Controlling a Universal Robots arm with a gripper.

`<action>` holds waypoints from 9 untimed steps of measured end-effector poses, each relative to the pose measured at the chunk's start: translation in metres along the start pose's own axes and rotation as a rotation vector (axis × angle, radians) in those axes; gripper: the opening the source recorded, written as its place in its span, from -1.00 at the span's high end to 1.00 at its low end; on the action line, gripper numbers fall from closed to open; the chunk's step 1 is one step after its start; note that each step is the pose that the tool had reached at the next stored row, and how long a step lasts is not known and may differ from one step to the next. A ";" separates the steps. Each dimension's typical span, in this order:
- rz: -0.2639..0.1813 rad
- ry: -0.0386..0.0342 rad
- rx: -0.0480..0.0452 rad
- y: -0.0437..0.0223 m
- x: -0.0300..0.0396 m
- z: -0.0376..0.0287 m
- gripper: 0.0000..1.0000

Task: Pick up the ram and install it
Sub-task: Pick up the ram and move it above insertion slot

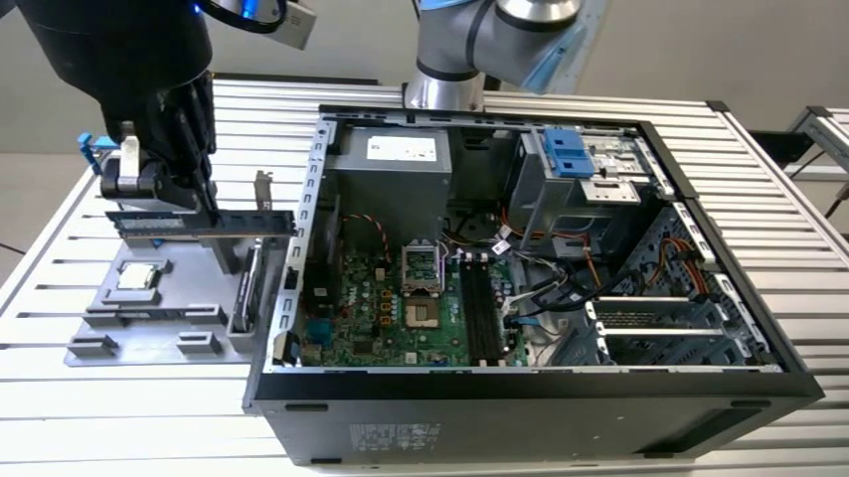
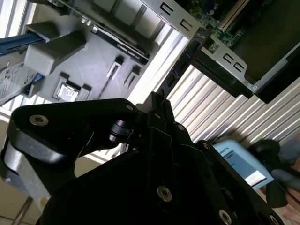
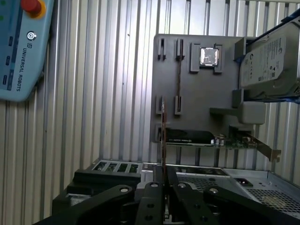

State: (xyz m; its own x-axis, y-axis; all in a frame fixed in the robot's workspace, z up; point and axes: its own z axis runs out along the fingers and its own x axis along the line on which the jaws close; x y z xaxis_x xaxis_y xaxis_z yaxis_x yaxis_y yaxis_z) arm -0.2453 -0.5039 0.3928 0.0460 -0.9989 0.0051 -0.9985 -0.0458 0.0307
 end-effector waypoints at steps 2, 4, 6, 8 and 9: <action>0.000 -0.0001 0.0001 -0.0023 0.0001 0.0000 1.00; 0.000 0.0000 0.0000 -0.0048 0.0002 -0.0001 1.00; 0.000 0.0000 -0.0003 -0.0079 0.0004 -0.0002 1.00; 0.000 -0.0001 -0.0007 -0.0115 0.0005 -0.0003 1.00; 0.000 0.0000 -0.0011 -0.0134 0.0006 -0.0004 1.00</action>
State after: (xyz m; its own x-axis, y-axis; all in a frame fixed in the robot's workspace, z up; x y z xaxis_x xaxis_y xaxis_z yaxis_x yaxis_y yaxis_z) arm -0.2319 -0.5039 0.3928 0.0459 -0.9989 0.0051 -0.9984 -0.0458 0.0318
